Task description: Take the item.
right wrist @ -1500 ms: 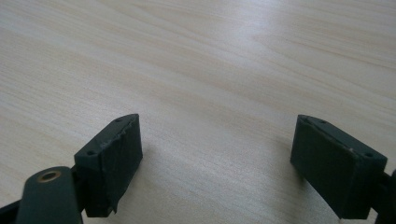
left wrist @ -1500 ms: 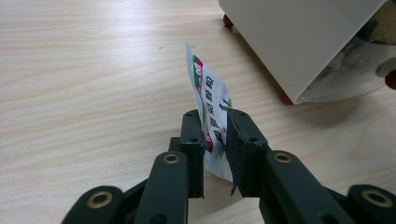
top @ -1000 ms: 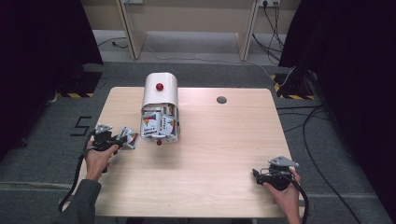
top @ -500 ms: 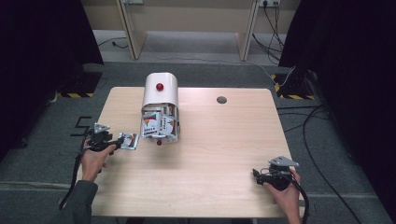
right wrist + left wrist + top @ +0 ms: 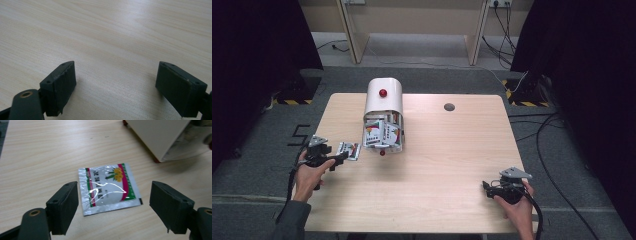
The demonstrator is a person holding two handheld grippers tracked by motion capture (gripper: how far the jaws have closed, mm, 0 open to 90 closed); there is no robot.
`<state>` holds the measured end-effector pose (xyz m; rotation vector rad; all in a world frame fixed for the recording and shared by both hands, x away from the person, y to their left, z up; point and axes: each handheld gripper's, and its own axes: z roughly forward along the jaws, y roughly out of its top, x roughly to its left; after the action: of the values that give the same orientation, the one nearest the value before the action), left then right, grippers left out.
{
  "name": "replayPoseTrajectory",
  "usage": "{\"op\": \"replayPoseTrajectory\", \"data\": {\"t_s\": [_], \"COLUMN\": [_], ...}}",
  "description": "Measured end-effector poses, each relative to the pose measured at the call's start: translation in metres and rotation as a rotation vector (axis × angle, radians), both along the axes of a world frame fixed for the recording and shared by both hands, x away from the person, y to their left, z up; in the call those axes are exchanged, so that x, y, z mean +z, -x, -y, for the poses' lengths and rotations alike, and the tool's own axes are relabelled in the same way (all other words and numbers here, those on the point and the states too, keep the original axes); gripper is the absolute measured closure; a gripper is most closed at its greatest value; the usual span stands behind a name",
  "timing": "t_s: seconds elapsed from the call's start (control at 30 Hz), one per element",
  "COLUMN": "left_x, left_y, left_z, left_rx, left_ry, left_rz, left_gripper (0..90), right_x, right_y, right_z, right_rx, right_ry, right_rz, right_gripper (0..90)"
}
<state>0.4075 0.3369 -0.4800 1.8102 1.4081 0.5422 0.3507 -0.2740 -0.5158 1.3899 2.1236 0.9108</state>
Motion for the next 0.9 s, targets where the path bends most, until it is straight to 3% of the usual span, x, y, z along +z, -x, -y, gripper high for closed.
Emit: {"op": "replayPoseTrajectory", "data": {"t_s": [0.1,0.3,0.9], "left_x": [0.003,0.005,0.003], "left_y": [0.006,0.019,0.047], "left_z": [0.001,0.006,0.016], "left_rx": [-0.014,-0.053,-0.092], "left_ry": [0.009,0.018,0.022], "left_rz": [0.008,0.021,0.046], "left_gripper": [16.9,16.6,16.8], "right_x": [0.000,0.000,0.000], "right_y": [0.000,0.000,0.000], "right_z": [0.000,0.000,0.000], "right_rx": [0.000,0.000,0.001], "right_ry": [0.000,0.000,0.002], "right_rz": [0.000,0.000,0.002], "right_gripper": [17.1,17.1,17.1]}}
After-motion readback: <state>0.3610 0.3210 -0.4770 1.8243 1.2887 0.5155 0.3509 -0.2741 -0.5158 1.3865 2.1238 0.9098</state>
